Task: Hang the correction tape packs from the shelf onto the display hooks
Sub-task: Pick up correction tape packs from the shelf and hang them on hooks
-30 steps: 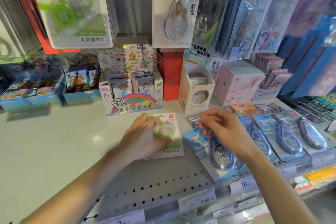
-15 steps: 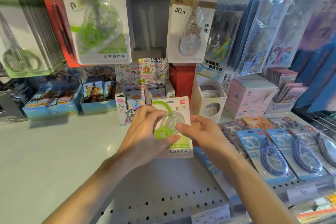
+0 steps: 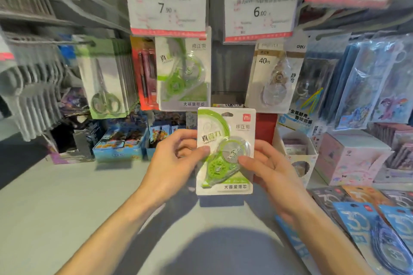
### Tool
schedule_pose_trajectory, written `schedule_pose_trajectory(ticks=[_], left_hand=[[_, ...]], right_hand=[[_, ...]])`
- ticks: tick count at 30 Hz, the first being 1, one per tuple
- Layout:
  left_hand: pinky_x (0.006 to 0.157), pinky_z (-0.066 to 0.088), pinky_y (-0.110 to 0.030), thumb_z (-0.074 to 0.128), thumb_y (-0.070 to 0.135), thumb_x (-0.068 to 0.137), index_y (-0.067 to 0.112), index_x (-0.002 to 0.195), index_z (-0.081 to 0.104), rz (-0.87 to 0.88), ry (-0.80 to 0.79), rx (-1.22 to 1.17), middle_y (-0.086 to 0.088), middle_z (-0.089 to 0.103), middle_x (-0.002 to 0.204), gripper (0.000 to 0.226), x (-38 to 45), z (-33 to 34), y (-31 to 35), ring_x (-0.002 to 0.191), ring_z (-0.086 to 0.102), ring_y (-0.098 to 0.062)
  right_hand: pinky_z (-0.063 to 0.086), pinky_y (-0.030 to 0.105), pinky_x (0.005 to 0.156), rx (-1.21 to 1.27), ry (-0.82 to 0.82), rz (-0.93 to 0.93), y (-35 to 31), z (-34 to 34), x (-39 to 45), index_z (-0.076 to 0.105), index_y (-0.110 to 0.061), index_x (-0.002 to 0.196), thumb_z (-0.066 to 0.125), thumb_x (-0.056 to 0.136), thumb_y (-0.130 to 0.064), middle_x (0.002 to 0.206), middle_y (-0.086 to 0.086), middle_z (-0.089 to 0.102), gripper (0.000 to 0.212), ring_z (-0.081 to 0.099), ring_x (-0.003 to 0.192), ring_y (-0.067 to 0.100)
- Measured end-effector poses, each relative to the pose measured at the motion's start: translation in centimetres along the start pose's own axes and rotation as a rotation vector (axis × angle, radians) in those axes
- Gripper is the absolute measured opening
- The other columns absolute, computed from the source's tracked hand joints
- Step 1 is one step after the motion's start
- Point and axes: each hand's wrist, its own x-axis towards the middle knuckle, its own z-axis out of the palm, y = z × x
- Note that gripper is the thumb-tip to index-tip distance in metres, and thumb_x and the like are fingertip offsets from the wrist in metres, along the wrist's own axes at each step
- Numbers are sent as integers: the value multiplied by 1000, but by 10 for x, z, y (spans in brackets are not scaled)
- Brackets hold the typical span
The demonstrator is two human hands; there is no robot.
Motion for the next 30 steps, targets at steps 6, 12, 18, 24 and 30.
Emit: schedule_pose_trajectory(ticks=[6, 12, 18, 24, 30], left_hand=[[61, 53, -21, 74, 4, 91, 14, 93, 74, 108, 67, 99, -10, 77, 83, 11, 8, -35, 34, 67, 69, -12], [61, 54, -22, 70, 14, 96, 20, 97, 74, 192, 105, 111, -4, 78, 84, 7, 17, -65, 67, 68, 71, -12], [56, 55, -24, 65, 28, 97, 15, 112, 62, 238, 88, -59, -2, 77, 79, 19, 34, -70, 107, 63, 69, -14], [52, 50, -23, 64, 32, 91, 15, 93, 63, 311, 130, -121, -1, 75, 72, 17, 38, -66, 135, 57, 65, -13], [50, 48, -20, 60, 28, 99, 16, 86, 63, 351, 108, -221, 0, 72, 68, 18, 35, -64, 151, 54, 62, -14]], right_hand=[[59, 21, 70, -25, -27, -101, -28, 16, 17, 68, -15, 119, 79, 71, -30, 116, 8, 79, 52, 77, 103, 25], [63, 46, 81, -36, -48, -158, -47, 22, 27, 67, -17, 122, 76, 78, -30, 115, 9, 79, 46, 77, 102, 32], [58, 50, 92, -62, -45, -217, -56, 27, 33, 66, -21, 122, 76, 77, -32, 116, 7, 79, 47, 76, 106, 29], [59, 42, 92, -99, -81, -264, -58, 31, 35, 67, -23, 122, 76, 79, -33, 118, 6, 78, 45, 75, 110, 25], [58, 20, 82, -130, -110, -331, -69, 45, 41, 64, -19, 123, 72, 87, -27, 114, 2, 80, 38, 76, 105, 18]])
